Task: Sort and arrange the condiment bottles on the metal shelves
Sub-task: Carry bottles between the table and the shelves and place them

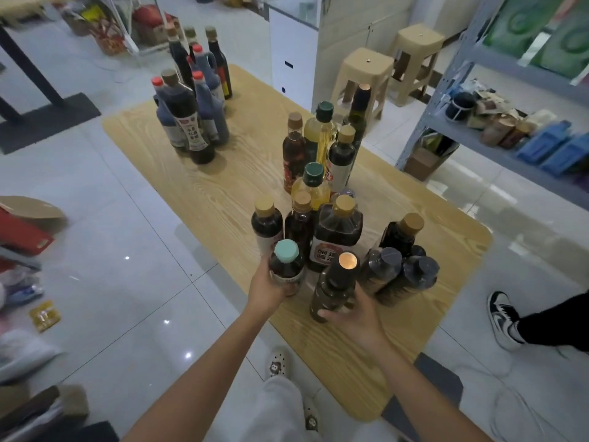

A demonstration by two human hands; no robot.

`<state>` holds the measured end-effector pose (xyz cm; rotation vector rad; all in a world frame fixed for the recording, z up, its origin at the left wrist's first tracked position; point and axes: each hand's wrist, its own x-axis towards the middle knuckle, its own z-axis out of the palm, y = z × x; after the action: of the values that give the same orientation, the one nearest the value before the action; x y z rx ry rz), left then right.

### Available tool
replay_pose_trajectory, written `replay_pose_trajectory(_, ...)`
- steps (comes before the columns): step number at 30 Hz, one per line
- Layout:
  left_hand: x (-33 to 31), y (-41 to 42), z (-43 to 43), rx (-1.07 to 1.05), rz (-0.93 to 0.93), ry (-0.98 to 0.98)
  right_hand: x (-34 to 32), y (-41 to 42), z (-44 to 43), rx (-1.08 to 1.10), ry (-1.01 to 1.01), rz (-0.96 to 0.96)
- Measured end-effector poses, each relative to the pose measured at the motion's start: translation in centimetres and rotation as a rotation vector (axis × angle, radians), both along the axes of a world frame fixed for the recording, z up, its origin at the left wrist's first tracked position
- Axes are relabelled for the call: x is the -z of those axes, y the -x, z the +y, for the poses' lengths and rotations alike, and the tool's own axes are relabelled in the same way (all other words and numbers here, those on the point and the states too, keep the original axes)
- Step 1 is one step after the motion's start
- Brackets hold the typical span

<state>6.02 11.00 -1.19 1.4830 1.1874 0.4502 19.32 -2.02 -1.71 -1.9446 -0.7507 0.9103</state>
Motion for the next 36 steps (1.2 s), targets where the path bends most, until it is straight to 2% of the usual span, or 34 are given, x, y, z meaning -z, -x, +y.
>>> replay_pose_trajectory(11, 0.8, 0.8, -1.4, -0.035, -0.028, -0.049, -0.7, 0.0, -0.4, 0.01, -0.077, -0.03)
replay_pose_trajectory(20, 0.4, 5.2, -6.8, -0.135, -0.032, -0.057, -2.1, 2.7, -2.5, -0.127, -0.122, -0.019)
replay_pose_trajectory(29, -4.3, 13.7, -8.4, -0.421, -0.211, -0.093, -7.7, 8.1, 1.6, -0.454, -0.134, -0.003)
replay_pose_trajectory(36, -11.2, 24.7, -5.5, -0.703, -0.292, -0.255, -14.6, 18.5, 10.2, -0.748, -0.27, 0.038)
